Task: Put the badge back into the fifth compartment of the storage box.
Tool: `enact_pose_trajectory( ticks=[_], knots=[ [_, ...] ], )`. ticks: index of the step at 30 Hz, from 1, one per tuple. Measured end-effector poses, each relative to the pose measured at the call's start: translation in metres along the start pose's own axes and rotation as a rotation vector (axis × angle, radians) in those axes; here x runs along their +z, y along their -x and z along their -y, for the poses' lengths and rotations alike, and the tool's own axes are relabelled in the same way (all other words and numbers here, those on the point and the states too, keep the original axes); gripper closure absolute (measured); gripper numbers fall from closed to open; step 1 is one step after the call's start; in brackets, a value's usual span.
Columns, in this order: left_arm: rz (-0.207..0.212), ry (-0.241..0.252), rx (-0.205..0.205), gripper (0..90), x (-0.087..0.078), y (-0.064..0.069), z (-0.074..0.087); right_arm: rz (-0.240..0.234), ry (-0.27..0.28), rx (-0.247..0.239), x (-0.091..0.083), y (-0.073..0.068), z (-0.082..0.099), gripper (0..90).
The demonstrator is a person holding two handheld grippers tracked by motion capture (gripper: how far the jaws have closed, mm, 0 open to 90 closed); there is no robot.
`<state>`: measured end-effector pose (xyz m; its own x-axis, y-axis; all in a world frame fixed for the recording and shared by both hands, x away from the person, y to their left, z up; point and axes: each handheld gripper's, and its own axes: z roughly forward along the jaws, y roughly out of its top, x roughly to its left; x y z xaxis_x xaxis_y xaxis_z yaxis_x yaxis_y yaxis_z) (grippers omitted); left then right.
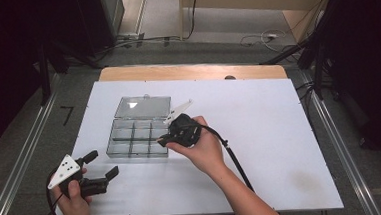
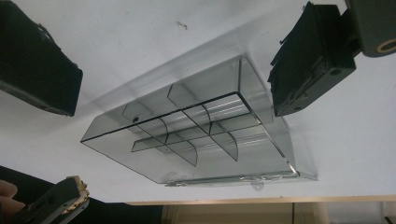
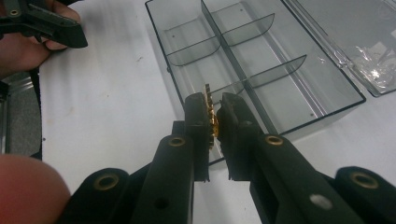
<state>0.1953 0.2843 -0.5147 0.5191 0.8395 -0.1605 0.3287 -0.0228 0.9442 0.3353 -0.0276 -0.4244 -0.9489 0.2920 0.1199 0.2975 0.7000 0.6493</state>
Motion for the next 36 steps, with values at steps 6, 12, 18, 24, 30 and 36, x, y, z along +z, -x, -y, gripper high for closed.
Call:
enact_pose_trajectory(
  ticks=[6,12,18,24,30,36],
  knots=[
    [-0.001,-0.001,0.003,3.0,0.0,0.0,0.0,0.015,-0.002,0.004,0.009,-0.001,-0.004,79.8],
    [-0.004,-0.007,0.012,3.0,0.001,0.001,0.0,0.022,-0.003,0.011,0.014,0.0,-0.007,79.8],
    [-0.003,-0.005,0.011,2.9,0.001,0.0,0.0,0.017,-0.003,0.009,0.021,-0.002,-0.011,79.8],
    [-0.003,-0.003,0.008,2.9,0.001,0.001,0.0,0.026,-0.01,-0.001,0.031,-0.005,-0.016,79.8],
    [-0.003,-0.004,0.008,3.0,0.001,0.0,0.0,0.033,-0.014,0.018,0.04,-0.007,-0.019,79.7],
    [-0.002,-0.004,0.009,3.0,0.001,0.0,0.0,0.028,-0.013,0.02,0.05,-0.007,-0.02,79.7]
  ],
)
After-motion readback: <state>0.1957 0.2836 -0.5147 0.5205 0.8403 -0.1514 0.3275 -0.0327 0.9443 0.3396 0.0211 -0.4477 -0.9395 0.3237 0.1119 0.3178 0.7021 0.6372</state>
